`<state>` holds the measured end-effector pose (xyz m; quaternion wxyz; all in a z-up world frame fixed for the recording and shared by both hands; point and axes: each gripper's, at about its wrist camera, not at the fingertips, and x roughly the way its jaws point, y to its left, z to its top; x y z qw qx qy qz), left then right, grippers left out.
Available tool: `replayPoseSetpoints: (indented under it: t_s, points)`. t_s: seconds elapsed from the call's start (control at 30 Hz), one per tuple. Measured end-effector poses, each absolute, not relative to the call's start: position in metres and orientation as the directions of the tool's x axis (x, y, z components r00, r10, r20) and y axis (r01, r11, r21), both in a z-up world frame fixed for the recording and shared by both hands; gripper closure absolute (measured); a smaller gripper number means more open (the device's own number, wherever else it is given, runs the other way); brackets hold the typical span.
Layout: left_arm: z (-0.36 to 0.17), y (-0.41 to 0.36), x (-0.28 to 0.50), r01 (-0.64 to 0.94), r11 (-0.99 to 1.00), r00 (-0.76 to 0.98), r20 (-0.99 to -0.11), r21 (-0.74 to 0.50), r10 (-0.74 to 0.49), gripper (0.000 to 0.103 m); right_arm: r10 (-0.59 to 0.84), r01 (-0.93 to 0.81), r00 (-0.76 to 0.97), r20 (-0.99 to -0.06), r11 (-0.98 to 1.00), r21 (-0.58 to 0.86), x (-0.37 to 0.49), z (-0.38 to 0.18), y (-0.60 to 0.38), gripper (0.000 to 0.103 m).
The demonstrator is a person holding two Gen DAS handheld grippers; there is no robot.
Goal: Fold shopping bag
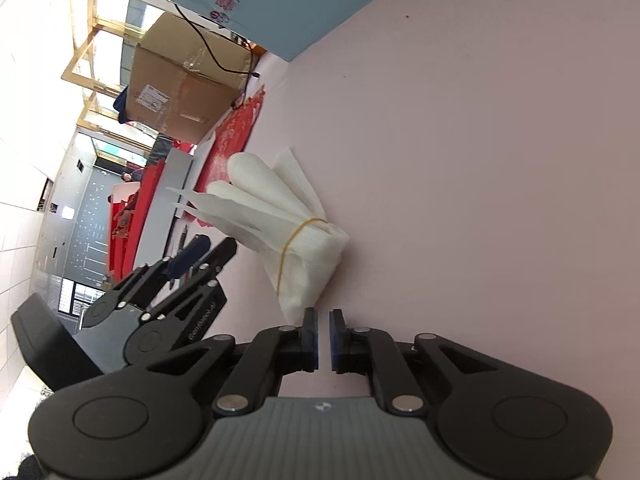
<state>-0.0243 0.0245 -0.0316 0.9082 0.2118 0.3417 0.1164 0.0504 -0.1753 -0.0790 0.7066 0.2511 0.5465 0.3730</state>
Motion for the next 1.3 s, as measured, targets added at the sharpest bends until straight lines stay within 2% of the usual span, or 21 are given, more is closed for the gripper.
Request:
replayPoseSetpoints:
  t_s: [0.03, 0.1, 0.23, 0.37, 0.5, 0.57, 0.77, 0.97, 1.07, 1.17, 1.23, 1.3]
  points:
    - [-0.024, 0.021, -0.032, -0.058, 0.899, 0.765, -0.559, 0.435, 0.320, 0.075, 0.807, -0.256, 0.140, -0.573, 0.589, 0.767, 0.052, -0.076, -0.177, 0.074]
    - [-0.018, 0.011, -0.041, 0.018, 0.923, 0.798, -0.563, 0.383, 0.218, 0.073, 0.800, -0.247, 0.181, -0.572, 0.600, 0.761, 0.055, -0.073, -0.179, 0.057]
    - [-0.037, -0.015, -0.044, 0.193, 0.911, 0.782, -0.618, 0.364, 0.082, 0.066, 0.755, -0.259, 0.209, -0.622, 0.656, 0.709, 0.065, -0.075, -0.172, 0.058]
    - [-0.057, -0.024, -0.037, 0.236, 0.898, 0.747, -0.660, 0.371, 0.077, 0.066, 0.701, -0.385, 0.238, -0.672, 0.703, 0.597, 0.066, -0.065, -0.151, 0.058]
    - [-0.061, -0.019, -0.030, 0.169, 0.902, 0.753, -0.643, 0.397, 0.142, 0.062, 0.618, -0.558, 0.279, -0.735, 0.727, 0.400, 0.055, -0.058, -0.125, 0.070]
    - [-0.063, -0.017, -0.026, 0.141, 0.894, 0.760, -0.625, 0.425, 0.177, 0.062, 0.596, -0.622, 0.302, -0.744, 0.715, 0.320, 0.047, -0.058, -0.117, 0.070]
    - [-0.066, -0.019, -0.015, 0.152, 0.859, 0.804, -0.567, 0.489, 0.181, 0.060, 0.593, -0.693, 0.335, -0.732, 0.681, 0.234, 0.032, -0.059, -0.114, 0.072]
    - [-0.061, -0.011, -0.012, 0.190, 0.840, 0.826, -0.546, 0.508, 0.143, 0.060, 0.615, -0.718, 0.325, -0.718, 0.655, 0.236, 0.032, -0.059, -0.117, 0.073]
    - [-0.053, 0.009, -0.006, 0.184, 0.873, 0.821, -0.560, 0.451, 0.116, 0.057, 0.631, -0.756, 0.300, -0.715, 0.614, 0.225, 0.033, -0.061, -0.120, 0.074]
    - [-0.043, 0.014, 0.000, 0.250, 0.892, 0.820, -0.572, 0.376, 0.011, 0.057, 0.626, -0.792, 0.291, -0.724, 0.582, 0.185, 0.033, -0.059, -0.115, 0.074]
    - [-0.035, 0.012, 0.007, 0.276, 0.900, 0.822, -0.568, 0.336, -0.040, 0.057, 0.610, -0.827, 0.305, -0.731, 0.550, 0.114, 0.027, -0.057, -0.109, 0.075]
    - [-0.032, 0.016, 0.017, 0.258, 0.917, 0.818, -0.574, 0.304, -0.039, 0.057, 0.593, -0.865, 0.332, -0.734, 0.501, 0.014, 0.017, -0.055, -0.103, 0.076]
